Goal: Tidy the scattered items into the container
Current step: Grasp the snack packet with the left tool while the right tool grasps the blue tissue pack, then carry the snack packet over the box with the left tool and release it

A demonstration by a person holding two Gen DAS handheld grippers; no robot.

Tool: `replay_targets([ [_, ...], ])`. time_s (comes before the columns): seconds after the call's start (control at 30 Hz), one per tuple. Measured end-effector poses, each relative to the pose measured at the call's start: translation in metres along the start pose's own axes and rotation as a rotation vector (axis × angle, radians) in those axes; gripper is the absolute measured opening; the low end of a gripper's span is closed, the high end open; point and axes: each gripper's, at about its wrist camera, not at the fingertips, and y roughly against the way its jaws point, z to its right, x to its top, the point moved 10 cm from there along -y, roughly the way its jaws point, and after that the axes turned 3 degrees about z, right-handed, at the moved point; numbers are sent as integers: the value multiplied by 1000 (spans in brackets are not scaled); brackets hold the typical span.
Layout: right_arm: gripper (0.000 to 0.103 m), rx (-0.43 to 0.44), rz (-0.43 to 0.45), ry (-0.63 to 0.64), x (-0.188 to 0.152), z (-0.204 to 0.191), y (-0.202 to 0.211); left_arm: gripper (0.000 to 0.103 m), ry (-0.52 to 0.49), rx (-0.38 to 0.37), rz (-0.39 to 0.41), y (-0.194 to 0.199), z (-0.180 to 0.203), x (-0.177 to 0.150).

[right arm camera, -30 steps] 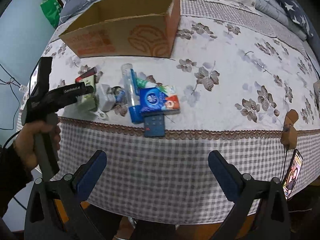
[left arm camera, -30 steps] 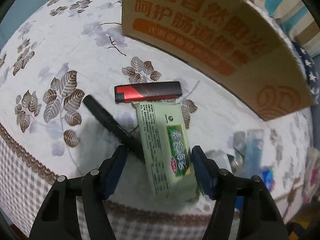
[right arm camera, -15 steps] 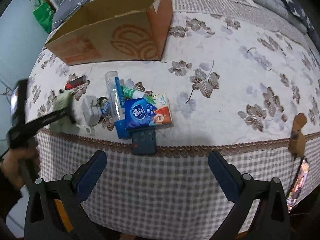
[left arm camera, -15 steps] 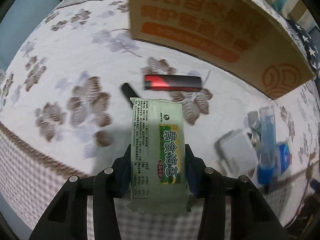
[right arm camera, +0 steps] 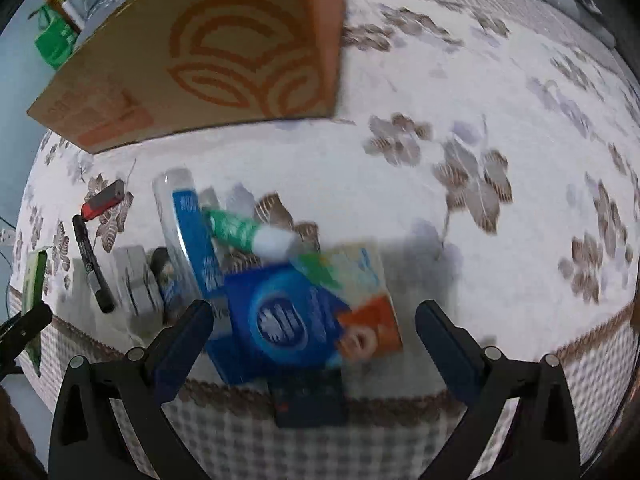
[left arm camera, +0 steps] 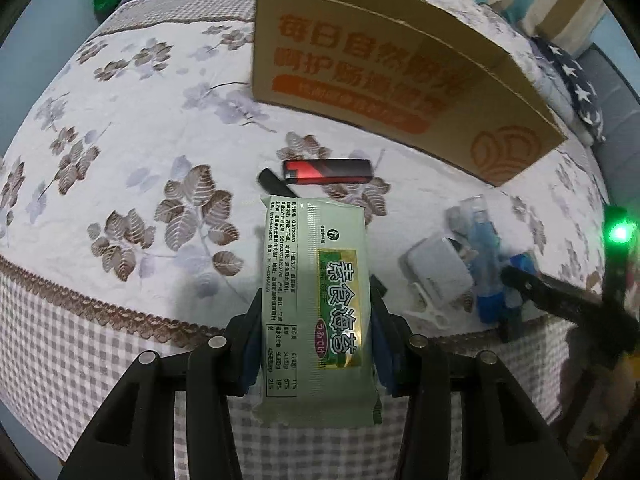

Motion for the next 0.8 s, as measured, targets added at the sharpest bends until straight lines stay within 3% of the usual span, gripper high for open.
replay_targets([
  [0.03, 103, -15, -24, 15, 0, 2, -4, 46, -2, -7, 3, 0, 1, 3],
  [0.33, 103, 22, -79, 32, -7, 12, -5, 46, 26, -32, 40, 19, 2, 20],
  [0.47, 103, 69, -72, -20, 1, 12, 8, 45, 43, -81, 74, 43, 7, 28],
  [0.8, 103, 226, 134, -93, 34, -24, 149, 45, -19, -156, 185, 139, 35, 60],
])
